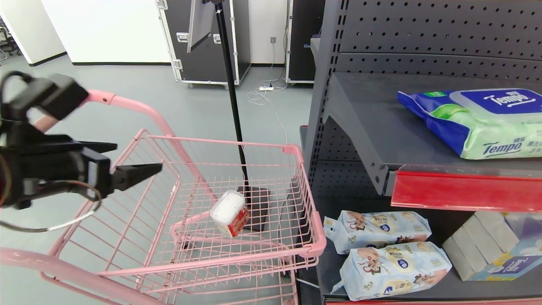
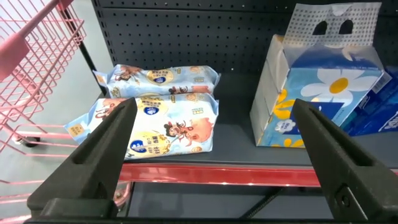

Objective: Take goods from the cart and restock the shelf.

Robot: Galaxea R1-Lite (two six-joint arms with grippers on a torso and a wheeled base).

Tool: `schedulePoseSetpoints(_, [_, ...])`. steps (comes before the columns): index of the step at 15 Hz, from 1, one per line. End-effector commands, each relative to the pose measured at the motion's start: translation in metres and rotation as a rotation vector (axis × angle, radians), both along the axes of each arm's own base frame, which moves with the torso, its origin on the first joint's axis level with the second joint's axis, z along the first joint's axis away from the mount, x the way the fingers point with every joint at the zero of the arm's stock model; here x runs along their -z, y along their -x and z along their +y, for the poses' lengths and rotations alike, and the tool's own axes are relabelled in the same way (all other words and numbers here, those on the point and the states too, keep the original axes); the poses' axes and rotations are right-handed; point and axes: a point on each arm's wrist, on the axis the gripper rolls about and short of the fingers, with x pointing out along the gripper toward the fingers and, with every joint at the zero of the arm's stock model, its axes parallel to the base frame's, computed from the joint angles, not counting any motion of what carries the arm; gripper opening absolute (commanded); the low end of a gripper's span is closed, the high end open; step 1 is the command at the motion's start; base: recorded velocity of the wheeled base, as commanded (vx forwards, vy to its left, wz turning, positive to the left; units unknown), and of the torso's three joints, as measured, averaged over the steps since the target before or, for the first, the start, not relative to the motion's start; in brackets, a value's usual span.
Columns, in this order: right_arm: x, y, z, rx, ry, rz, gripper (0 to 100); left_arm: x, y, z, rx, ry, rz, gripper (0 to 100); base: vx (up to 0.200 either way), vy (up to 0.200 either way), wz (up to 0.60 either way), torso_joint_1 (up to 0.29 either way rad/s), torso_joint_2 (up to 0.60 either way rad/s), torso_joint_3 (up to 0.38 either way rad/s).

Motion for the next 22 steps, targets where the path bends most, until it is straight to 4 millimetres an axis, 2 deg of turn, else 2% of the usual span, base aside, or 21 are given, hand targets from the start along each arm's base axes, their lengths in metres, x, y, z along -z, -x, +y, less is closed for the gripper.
schedulePoseSetpoints(1, [0.000, 0.000, 0.000, 0.000, -0.001, 0.001, 100, 0.051, -0.072, -0.025, 0.097, -0.154, 0.273, 100, 0.000, 0.000, 0.00, 0.000, 0.00, 0.000])
schedulePoseSetpoints(4, [0.000, 0.000, 0.000, 0.002, -0.001, 0.001, 100, 0.070, -0.095, -0.034, 0.113, -0.173, 0.342, 100, 0.000, 0.000, 0.00, 0.000, 0.00, 0.000])
schedulePoseSetpoints(6, [0.000, 0.000, 0.000, 0.000, -0.001, 0.001, 100, 0.080, -0.101, -0.042, 0.132, -0.183, 0.370, 100, 0.000, 0.000, 0.00, 0.000, 0.00, 0.000])
schedulePoseSetpoints(10, [0.000, 0.000, 0.000, 0.000, -0.001, 0.001, 100, 0.095, -0.106, -0.058, 0.172, -0.200, 0.412, 100, 0.000, 0.000, 0.00, 0.000, 0.00, 0.000])
schedulePoseSetpoints(16, [0.000, 0.000, 0.000, 0.002, -0.002, 0.001, 100, 0.103, -0.102, -0.081, 0.239, -0.212, 0.435, 100, 0.000, 0.000, 0.00, 0.000, 0.00, 0.000])
schedulePoseSetpoints(22, [0.000, 0.000, 0.000, 0.002, -0.002, 0.001, 100, 0.114, -0.111, -0.105, 0.240, -0.181, 0.474, 100, 0.000, 0.000, 0.00, 0.000, 0.00, 0.000])
